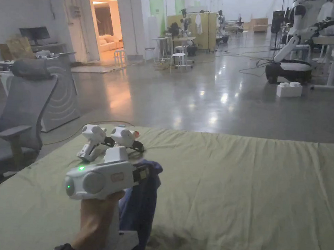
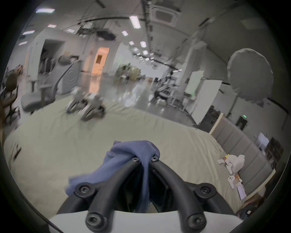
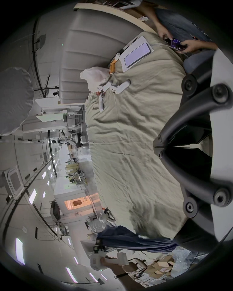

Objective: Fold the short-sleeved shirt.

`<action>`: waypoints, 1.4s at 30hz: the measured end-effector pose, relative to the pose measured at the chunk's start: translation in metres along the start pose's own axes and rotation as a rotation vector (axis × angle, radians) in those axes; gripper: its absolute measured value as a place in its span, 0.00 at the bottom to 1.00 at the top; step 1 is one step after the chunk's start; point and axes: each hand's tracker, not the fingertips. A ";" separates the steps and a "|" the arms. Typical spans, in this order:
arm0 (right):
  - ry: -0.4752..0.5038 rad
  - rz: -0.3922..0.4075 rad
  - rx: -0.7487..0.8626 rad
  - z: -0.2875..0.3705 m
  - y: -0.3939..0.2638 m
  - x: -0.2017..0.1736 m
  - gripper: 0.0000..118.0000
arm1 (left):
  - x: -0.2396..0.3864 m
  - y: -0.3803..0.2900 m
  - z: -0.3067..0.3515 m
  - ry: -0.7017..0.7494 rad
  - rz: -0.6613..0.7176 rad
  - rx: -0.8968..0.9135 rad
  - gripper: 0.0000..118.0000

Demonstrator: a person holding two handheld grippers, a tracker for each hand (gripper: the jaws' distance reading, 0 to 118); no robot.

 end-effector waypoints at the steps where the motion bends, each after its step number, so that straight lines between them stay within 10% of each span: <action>1: -0.009 -0.012 0.009 0.004 -0.002 0.004 0.00 | 0.022 0.006 -0.006 -0.038 -0.050 -0.010 0.00; 6: -0.076 -0.060 0.038 0.025 -0.011 0.023 0.00 | 0.138 -0.016 -0.053 -0.206 -0.274 -0.096 0.00; 21: -0.197 -0.160 -0.042 0.050 -0.045 0.057 0.00 | 0.386 -0.364 -0.053 -0.826 -0.418 -0.705 0.00; 23: -0.197 -0.105 -0.046 0.049 -0.045 0.052 0.00 | 0.390 -0.384 -0.044 -0.805 -0.408 -0.709 0.08; 27: -0.150 -0.070 -0.042 0.042 -0.039 0.041 0.00 | 0.373 -0.388 -0.035 -0.768 -0.389 -0.694 0.73; 42: 0.053 0.088 0.208 0.033 0.045 -0.021 0.00 | 0.167 -0.154 0.193 -0.215 -0.403 0.163 0.71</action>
